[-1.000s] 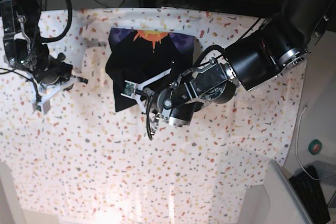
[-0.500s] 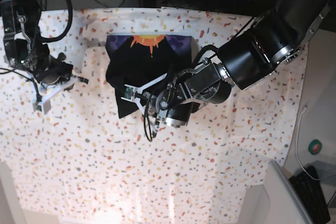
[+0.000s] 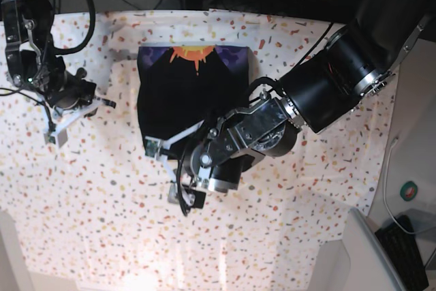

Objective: Layout the t-shirt on the table in an organized manner, then fold the t-shirt properly
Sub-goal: 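Rotate the folded shirt with the left gripper so the collar faces the robot, then press and straighten the bundle's collar edge with both grippers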

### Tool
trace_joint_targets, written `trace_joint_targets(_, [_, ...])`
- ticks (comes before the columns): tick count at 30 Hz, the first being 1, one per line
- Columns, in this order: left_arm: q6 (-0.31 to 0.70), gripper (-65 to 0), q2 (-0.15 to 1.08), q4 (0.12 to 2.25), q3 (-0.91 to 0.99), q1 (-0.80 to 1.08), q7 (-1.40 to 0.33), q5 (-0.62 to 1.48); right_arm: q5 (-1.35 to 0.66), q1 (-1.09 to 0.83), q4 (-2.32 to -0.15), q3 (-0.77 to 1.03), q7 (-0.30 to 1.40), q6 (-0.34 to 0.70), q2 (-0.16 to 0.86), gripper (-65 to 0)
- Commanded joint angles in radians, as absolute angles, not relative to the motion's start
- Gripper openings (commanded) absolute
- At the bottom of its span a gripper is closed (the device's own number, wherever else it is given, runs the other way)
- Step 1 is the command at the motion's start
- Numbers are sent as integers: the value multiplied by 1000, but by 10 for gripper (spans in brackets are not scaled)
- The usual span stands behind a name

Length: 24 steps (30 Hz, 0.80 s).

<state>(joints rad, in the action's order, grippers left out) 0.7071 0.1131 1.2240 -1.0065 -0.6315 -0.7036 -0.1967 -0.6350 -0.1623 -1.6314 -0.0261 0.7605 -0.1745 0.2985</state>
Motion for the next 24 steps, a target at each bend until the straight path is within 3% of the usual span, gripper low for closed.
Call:
trace_joint_targets(1, [698,-79,107,1279,-954,-664,-722,-199,-639,-156,-1646,-22,748,-168,311,-650])
trace_joint_targets(8, [698,-81,209,1618,-786,-547,-865,-197,-639,-177,-1658,-22,745,-168,309,-650])
trace_joint_targets(10, [698,-117,228,1695,-708,-441,-894,-197,-639,-185,-1678,-24,743,-168,309,-650])
trace_joint_targets(12, [698,-278,231,1779,-605,-312,-901,-197,-639,-205,-1696,-24,742,-168,309,-650])
trace_joint_targets(15, [698,-650,219,1886,-437,-81,-892,-199,-639,-225,-1732,-25,742,-156,309,-650])
trace_joint_targets(20, [698,-650,173,1900,-239,174,-754,-199,-639,-240,-1748,-25,742,-79,306,-650])
trace_joint_targets(24, [698,-650,173,1853,-203,254,-656,-199,-638,-228,-1748,-131,740,-50,312,-650])
